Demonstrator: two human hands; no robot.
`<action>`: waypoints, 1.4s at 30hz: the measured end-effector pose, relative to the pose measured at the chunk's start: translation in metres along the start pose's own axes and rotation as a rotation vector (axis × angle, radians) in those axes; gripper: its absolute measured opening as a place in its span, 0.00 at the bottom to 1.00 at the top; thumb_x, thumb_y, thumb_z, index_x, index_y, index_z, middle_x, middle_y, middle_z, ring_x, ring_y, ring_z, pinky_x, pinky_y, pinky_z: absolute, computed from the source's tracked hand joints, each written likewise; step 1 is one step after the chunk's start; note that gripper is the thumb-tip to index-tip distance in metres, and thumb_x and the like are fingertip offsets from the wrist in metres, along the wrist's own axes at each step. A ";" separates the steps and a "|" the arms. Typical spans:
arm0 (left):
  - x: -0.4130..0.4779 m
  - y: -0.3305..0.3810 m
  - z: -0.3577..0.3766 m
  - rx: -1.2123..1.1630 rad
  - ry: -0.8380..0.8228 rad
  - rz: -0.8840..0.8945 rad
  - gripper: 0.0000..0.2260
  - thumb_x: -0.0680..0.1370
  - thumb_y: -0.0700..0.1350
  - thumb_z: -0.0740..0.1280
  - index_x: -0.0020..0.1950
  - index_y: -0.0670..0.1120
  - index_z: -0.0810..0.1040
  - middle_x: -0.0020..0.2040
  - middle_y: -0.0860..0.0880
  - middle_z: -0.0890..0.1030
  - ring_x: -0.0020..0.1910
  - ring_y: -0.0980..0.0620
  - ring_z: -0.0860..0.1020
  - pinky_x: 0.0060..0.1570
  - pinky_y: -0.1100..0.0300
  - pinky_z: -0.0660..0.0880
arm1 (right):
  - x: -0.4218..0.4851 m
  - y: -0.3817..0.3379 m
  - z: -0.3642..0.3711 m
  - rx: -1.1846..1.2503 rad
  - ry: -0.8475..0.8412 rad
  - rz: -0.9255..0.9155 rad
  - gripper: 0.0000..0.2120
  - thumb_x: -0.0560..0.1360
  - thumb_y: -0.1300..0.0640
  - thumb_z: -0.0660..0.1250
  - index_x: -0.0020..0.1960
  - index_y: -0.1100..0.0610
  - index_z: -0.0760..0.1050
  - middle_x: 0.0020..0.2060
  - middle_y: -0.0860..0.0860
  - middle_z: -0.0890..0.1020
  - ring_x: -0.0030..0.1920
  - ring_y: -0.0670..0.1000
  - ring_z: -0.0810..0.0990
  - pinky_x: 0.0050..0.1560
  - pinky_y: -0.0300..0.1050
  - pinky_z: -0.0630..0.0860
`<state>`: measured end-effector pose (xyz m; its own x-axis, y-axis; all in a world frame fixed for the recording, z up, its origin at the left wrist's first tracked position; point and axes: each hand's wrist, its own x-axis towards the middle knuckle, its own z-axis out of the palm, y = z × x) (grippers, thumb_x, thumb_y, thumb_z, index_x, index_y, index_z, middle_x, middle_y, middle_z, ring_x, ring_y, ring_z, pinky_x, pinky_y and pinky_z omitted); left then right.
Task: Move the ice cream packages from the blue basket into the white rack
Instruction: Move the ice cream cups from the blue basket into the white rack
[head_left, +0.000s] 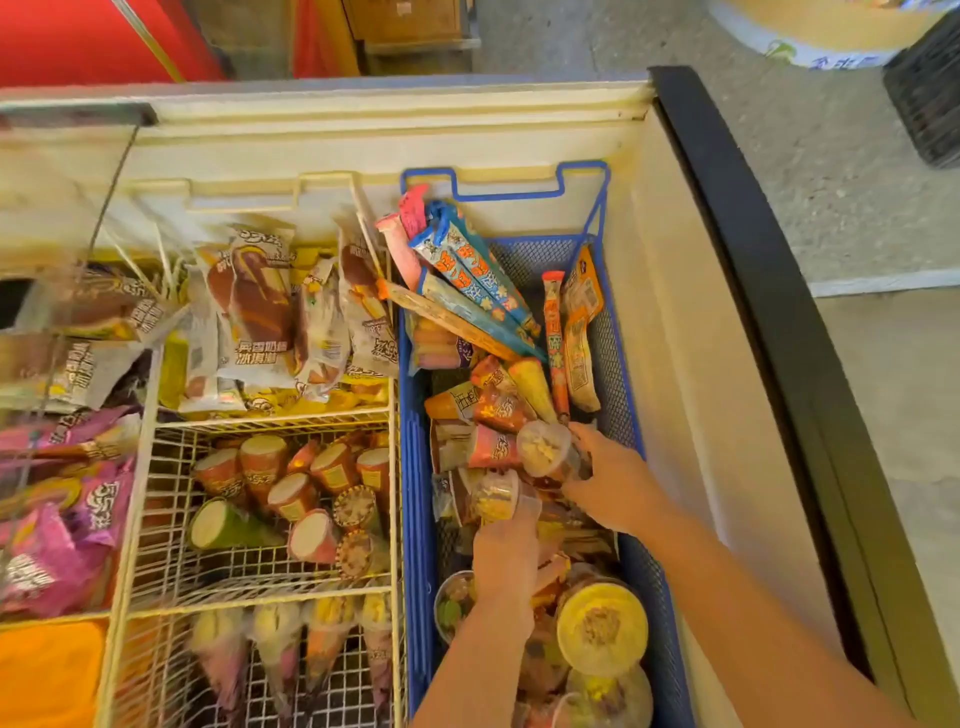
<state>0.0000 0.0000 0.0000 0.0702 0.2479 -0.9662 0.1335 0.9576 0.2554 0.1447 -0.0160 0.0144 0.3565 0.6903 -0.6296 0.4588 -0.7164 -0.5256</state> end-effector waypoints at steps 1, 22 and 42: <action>0.004 0.000 0.000 0.014 0.009 -0.001 0.07 0.74 0.49 0.69 0.42 0.45 0.79 0.45 0.42 0.83 0.48 0.41 0.84 0.40 0.49 0.83 | 0.002 0.001 0.003 0.002 -0.015 0.007 0.36 0.71 0.60 0.71 0.75 0.50 0.60 0.68 0.54 0.75 0.66 0.57 0.73 0.59 0.44 0.71; 0.018 -0.024 0.008 -0.427 -0.041 -0.003 0.14 0.73 0.44 0.74 0.56 0.51 0.76 0.60 0.42 0.79 0.61 0.43 0.77 0.45 0.48 0.82 | 0.022 0.023 0.039 0.353 -0.039 0.009 0.33 0.71 0.58 0.74 0.72 0.51 0.63 0.61 0.46 0.74 0.62 0.46 0.71 0.58 0.37 0.67; -0.066 0.007 -0.116 0.155 -0.265 0.473 0.19 0.77 0.41 0.70 0.66 0.52 0.72 0.49 0.51 0.84 0.48 0.52 0.83 0.49 0.48 0.83 | -0.074 -0.037 0.055 0.686 -0.180 0.091 0.19 0.68 0.46 0.75 0.57 0.48 0.76 0.53 0.48 0.83 0.51 0.49 0.83 0.47 0.47 0.81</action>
<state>-0.1179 0.0078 0.0615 0.4006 0.5805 -0.7089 0.1692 0.7135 0.6799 0.0569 -0.0459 0.0491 0.2018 0.6393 -0.7420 -0.2032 -0.7137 -0.6703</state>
